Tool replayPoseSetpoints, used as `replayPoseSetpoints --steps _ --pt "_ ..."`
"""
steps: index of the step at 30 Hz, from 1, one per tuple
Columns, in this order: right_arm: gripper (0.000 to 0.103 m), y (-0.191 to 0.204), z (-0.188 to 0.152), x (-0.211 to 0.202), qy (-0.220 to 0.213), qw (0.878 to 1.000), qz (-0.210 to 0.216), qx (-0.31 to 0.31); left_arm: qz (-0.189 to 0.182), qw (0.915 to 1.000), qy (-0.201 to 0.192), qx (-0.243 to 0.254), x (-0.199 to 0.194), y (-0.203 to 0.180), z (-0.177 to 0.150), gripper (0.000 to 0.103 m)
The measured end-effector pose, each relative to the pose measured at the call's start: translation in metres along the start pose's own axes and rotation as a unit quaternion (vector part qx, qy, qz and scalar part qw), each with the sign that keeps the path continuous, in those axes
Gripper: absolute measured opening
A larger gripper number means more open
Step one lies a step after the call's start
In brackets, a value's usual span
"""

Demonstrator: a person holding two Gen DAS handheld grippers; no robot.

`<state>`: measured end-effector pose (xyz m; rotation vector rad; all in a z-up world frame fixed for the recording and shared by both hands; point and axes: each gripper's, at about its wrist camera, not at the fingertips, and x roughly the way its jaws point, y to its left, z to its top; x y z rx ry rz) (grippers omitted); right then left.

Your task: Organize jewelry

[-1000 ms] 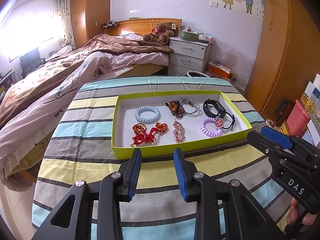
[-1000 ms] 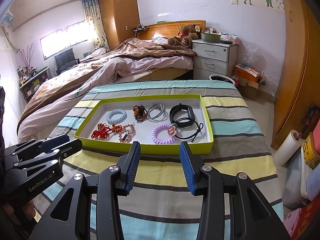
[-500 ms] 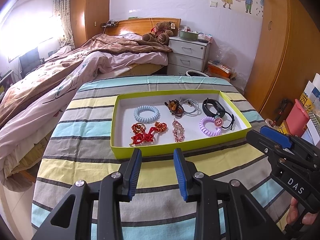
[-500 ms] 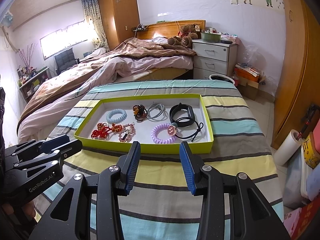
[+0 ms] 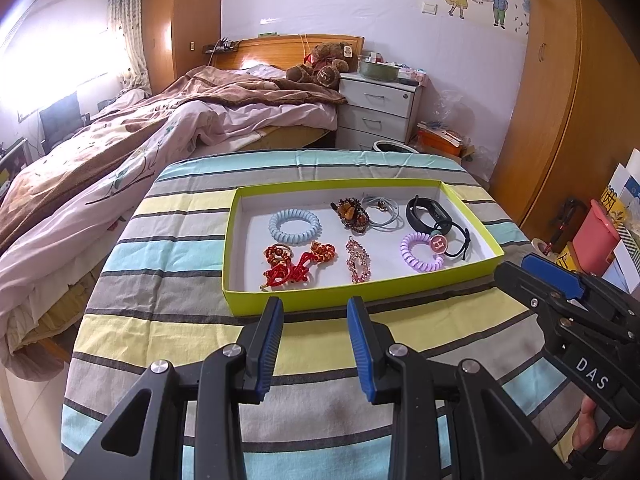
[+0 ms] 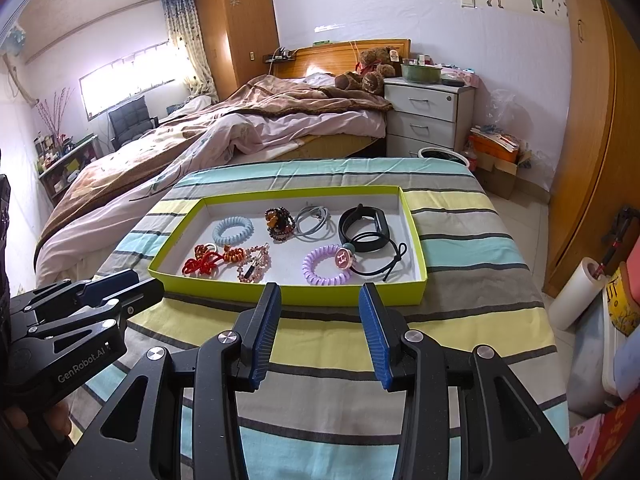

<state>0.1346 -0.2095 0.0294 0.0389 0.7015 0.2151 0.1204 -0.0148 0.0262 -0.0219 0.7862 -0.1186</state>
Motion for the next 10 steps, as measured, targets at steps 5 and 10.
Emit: replayPoseSetpoints --steps 5,10 --pt "0.042 0.0007 -0.0011 0.0005 0.001 1.0 -0.001 0.0 -0.003 1.0 0.002 0.001 0.0009 -0.0012 -0.0008 0.033" --pt "0.042 0.0005 -0.0015 0.0001 0.001 1.0 -0.002 0.0 -0.002 1.0 0.004 -0.004 0.0014 -0.0008 -0.0013 0.033"
